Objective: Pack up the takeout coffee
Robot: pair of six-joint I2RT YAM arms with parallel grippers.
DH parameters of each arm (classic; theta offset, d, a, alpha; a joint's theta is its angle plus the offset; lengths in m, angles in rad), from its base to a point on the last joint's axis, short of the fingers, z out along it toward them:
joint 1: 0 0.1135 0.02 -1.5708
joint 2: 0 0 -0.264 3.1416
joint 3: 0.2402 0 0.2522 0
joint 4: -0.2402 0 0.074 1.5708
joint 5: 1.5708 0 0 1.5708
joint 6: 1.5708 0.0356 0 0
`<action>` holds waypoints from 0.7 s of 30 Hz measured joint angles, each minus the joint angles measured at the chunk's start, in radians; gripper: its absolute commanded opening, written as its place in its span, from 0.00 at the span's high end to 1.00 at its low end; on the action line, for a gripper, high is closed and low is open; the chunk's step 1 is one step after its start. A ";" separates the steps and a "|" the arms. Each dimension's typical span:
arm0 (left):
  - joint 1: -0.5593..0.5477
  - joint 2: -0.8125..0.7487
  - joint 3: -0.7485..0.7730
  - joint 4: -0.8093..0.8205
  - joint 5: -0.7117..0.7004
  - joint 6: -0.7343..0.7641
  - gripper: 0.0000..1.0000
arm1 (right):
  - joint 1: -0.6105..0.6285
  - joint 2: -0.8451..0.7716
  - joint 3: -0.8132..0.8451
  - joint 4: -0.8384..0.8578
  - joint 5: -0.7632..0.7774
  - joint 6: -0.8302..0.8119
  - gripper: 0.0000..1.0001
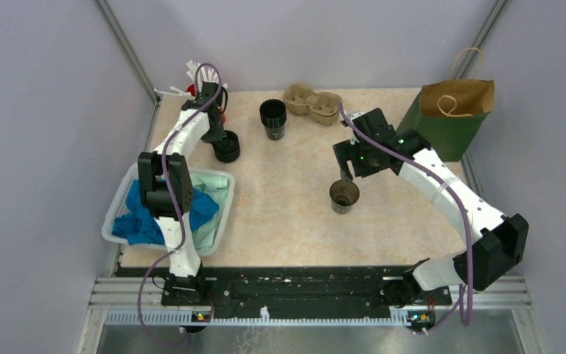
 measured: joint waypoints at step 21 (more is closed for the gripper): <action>0.016 -0.755 -0.291 0.298 0.718 -0.561 0.81 | 0.000 -0.129 0.063 0.041 -0.319 0.153 0.20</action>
